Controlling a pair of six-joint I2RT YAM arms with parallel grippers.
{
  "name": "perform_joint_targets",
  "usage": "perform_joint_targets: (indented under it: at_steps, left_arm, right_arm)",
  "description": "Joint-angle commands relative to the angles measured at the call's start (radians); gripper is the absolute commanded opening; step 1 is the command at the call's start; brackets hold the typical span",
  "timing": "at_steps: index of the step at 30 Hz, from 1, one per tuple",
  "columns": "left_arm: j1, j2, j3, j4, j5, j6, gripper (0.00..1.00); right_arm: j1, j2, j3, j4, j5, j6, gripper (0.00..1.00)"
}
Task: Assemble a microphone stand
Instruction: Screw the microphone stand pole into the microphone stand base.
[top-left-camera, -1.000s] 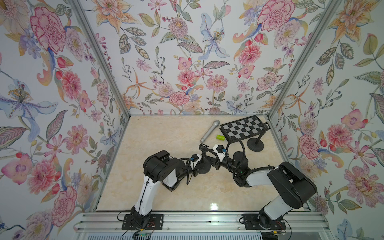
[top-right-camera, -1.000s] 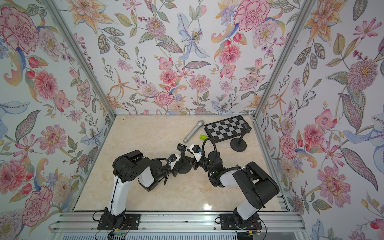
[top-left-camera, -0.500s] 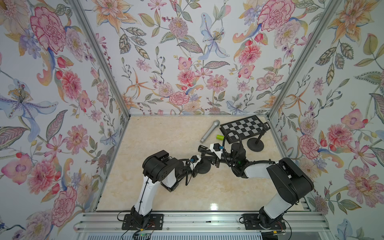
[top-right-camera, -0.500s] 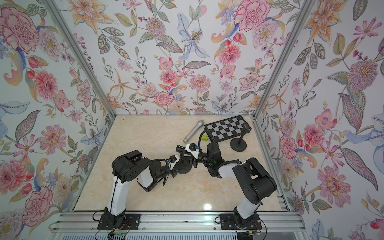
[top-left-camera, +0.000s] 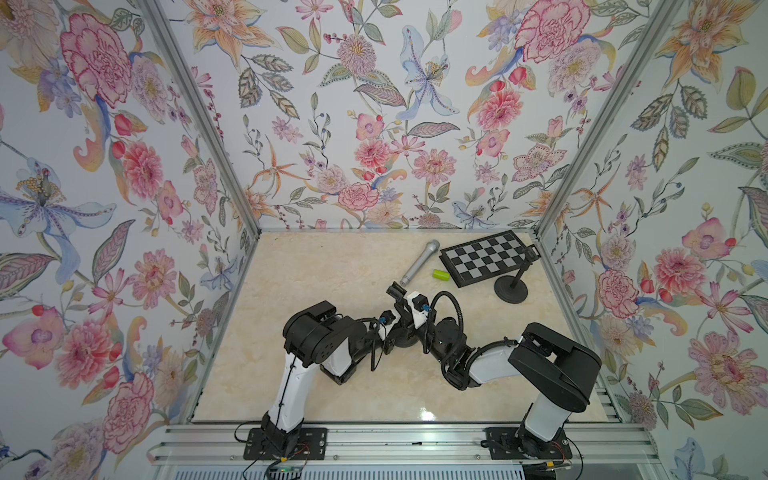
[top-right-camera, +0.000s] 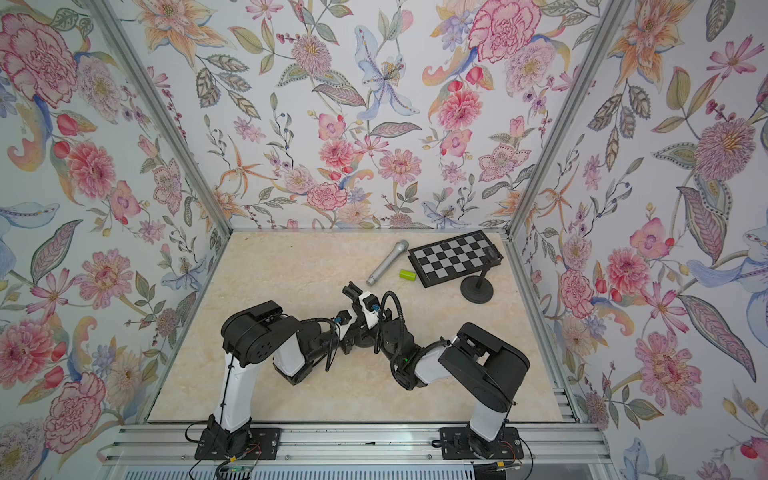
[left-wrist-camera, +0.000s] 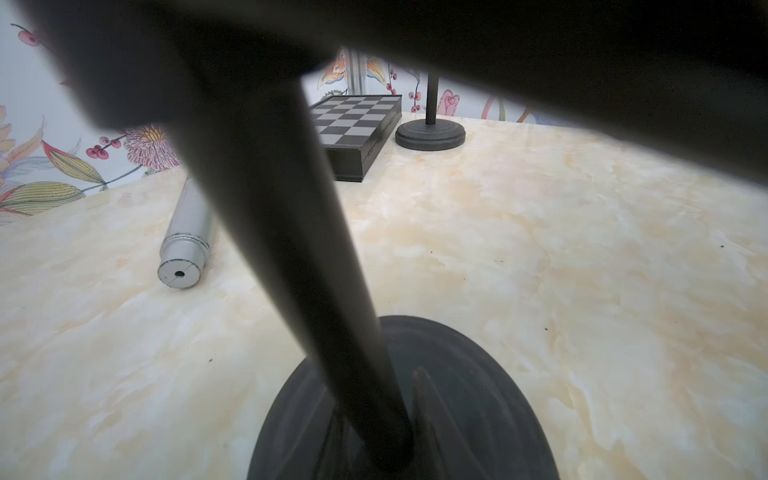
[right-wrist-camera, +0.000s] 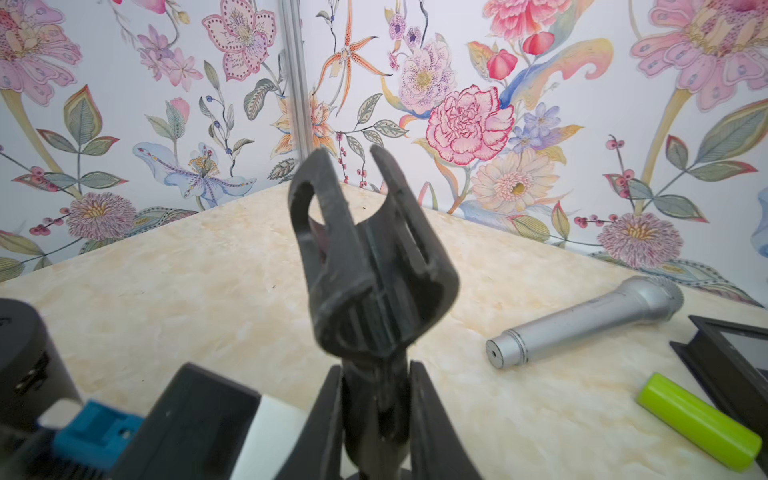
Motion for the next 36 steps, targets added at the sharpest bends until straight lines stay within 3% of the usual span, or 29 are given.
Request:
perform_joint_targets:
  at_steps: [1, 4, 9, 13, 16, 22, 36]
  left_arm:
    - [-0.005, 0.066, -0.02, 0.235, -0.047, 0.024, 0.26]
    - [-0.002, 0.05, -0.029, 0.236, -0.063, 0.03, 0.26]
    - [-0.005, 0.052, -0.035, 0.236, -0.021, 0.043, 0.25]
    - [-0.002, 0.058, -0.033, 0.236, 0.001, 0.044, 0.24]
    - [0.0, 0.052, -0.036, 0.236, 0.002, 0.057, 0.24]
    - [0.004, 0.048, -0.036, 0.236, 0.019, 0.063, 0.24]
    - [0.009, 0.062, -0.02, 0.236, 0.05, 0.043, 0.23]
  right_arm:
    - [0.007, -0.007, -0.016, -0.022, -0.227, -0.02, 0.27]
    - [-0.078, -0.099, -0.018, -0.157, -0.483, -0.139, 0.44]
    - [-0.267, -0.19, 0.045, -0.461, -0.902, -0.247, 0.51]
    - [-0.353, -0.204, 0.105, -0.668, -1.095, -0.401, 0.52]
    - [-0.385, -0.187, 0.147, -0.733, -1.154, -0.455, 0.53]
    - [-0.447, -0.133, 0.194, -0.686, -1.226, -0.45, 0.53]
    - [-0.471, -0.01, 0.273, -0.552, -1.269, -0.355, 0.51]
